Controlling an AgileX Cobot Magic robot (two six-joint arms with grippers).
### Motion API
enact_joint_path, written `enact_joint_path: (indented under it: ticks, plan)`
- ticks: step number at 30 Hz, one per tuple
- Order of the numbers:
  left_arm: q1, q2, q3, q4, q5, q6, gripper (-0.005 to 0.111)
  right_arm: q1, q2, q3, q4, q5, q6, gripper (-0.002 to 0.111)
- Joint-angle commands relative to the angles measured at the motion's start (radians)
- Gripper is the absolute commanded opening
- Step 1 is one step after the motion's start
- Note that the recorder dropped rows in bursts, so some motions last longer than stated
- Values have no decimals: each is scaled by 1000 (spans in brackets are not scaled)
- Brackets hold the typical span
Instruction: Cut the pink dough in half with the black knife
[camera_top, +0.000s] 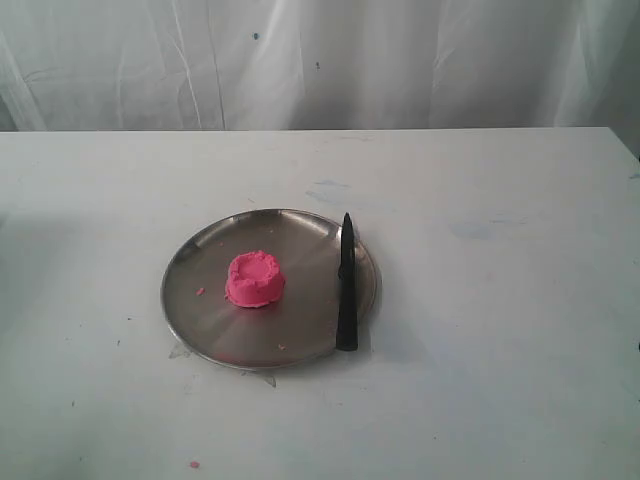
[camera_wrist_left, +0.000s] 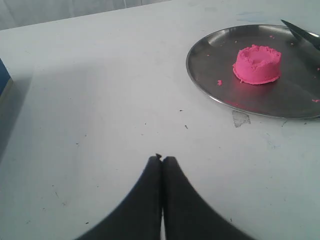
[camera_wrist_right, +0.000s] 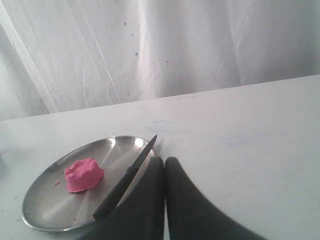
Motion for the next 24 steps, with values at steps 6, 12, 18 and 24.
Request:
enact_joint_path:
  ticks: [6, 12, 18, 24]
  plan:
    - [-7, -4, 4, -14, -3, -7, 0, -6, -6, 5, 0, 15, 1, 0]
    - [-7, -4, 4, -14, -3, -7, 0, -6, -6, -6, 0, 10, 39, 0]
    - [-7, -4, 4, -14, -3, -7, 0, -6, 93, -212, 37, 199, 36, 0]
    - [-7, -4, 4, -14, -3, -7, 0, -5, 319, -495, 56, 424, 30, 0]
